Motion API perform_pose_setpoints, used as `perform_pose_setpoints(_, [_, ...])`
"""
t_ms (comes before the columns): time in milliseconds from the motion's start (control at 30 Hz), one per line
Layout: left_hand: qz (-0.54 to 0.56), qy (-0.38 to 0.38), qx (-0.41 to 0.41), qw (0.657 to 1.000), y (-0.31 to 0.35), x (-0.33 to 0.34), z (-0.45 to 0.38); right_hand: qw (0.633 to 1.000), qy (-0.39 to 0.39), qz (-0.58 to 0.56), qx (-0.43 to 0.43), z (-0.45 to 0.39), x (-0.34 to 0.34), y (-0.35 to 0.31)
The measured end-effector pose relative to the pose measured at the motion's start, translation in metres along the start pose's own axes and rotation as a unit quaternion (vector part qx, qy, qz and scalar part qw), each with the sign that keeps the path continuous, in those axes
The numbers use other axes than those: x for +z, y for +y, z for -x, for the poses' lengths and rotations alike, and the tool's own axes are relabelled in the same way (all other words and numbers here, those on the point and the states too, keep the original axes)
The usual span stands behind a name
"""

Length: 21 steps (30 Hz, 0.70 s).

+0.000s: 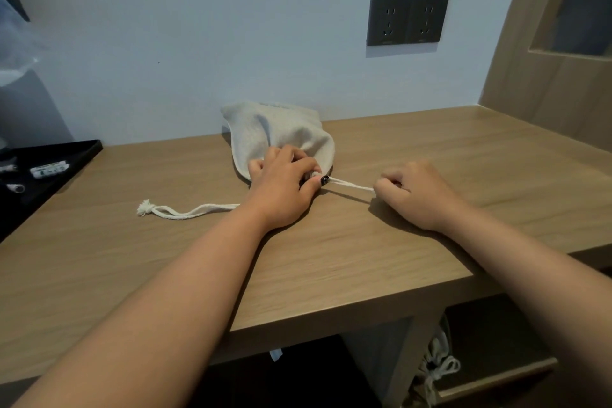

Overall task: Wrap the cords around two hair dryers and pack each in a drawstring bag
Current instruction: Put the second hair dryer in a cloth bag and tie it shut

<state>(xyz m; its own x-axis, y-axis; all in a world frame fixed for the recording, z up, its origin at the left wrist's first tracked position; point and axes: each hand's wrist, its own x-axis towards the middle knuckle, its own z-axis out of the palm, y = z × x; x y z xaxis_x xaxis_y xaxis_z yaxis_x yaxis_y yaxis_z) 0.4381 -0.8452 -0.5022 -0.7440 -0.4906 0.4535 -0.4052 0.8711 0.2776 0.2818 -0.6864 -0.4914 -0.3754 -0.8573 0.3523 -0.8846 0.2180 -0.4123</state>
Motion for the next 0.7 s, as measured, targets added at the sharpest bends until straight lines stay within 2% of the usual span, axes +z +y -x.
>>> perform_pose_setpoints(67, [0.007, 0.001, 0.006, 1.0, 0.003, 0.0, -0.001, 0.989, -0.032, -0.134, 0.044, -0.001, -0.001, -0.01])
perform_pose_setpoints(100, [0.017, 0.001, 0.008, 1.0, 0.004, 0.0, -0.001, 0.973, -0.039, -0.216, 0.069, -0.002, -0.002, -0.016])
perform_pose_setpoints(133, [0.027, -0.001, 0.009, 1.0, 0.005, 0.0, -0.001, 0.94, -0.047, -0.327, 0.085, -0.002, -0.001, -0.022])
perform_pose_setpoints(167, [0.035, -0.004, 0.01, 0.999, 0.005, -0.001, -0.001, 0.881, -0.07, -0.459, 0.088, -0.003, 0.0, -0.027])
perform_pose_setpoints(200, [0.038, -0.008, 0.011, 0.999, 0.005, -0.001, -0.001, 0.805, -0.101, -0.579, 0.082, -0.003, 0.002, -0.033])
perform_pose_setpoints(233, [0.036, -0.012, 0.011, 0.999, 0.005, -0.001, 0.0, 0.742, -0.123, -0.654, 0.079, -0.003, 0.003, -0.039])
perform_pose_setpoints(267, [0.029, -0.017, 0.011, 0.999, 0.005, -0.001, 0.0, 0.711, -0.125, -0.687, 0.084, -0.003, 0.007, -0.044])
perform_pose_setpoints(300, [0.02, -0.02, 0.012, 1.0, 0.005, -0.001, -0.001, 0.696, -0.113, -0.701, 0.103, -0.006, 0.009, -0.047])
perform_pose_setpoints(333, [0.016, -0.021, 0.012, 1.0, 0.005, -0.001, -0.001, 0.7, -0.09, -0.697, 0.125, -0.008, 0.011, -0.049])
perform_pose_setpoints(367, [0.018, -0.021, 0.012, 1.0, 0.004, -0.001, -0.001, 0.725, -0.047, -0.67, 0.152, -0.011, 0.014, -0.05])
perform_pose_setpoints(400, [0.024, -0.019, 0.011, 0.999, 0.004, -0.001, 0.0, 0.774, 0.007, -0.61, 0.172, -0.014, 0.016, -0.048])
perform_pose_setpoints(433, [0.028, -0.018, 0.012, 0.999, 0.004, 0.0, 0.0, 0.84, 0.062, -0.51, 0.174, -0.016, 0.019, -0.045])
perform_pose_setpoints(467, [0.027, -0.015, 0.012, 0.999, 0.004, 0.0, 0.0, 0.912, 0.102, -0.373, 0.139, -0.018, 0.024, -0.041])
perform_pose_setpoints(500, [0.022, -0.011, 0.012, 1.0, 0.003, -0.001, 0.0, 0.959, 0.113, -0.241, 0.093, -0.019, 0.029, -0.039])
perform_pose_setpoints(567, [0.014, -0.007, 0.008, 1.0, 0.003, -0.001, 0.001, 0.987, 0.111, -0.09, 0.067, -0.02, 0.034, -0.037])
perform_pose_setpoints(700, [-0.007, -0.001, 0.007, 1.0, 0.003, 0.001, -0.001, 0.986, 0.119, 0.049, 0.11, -0.021, 0.035, -0.038])
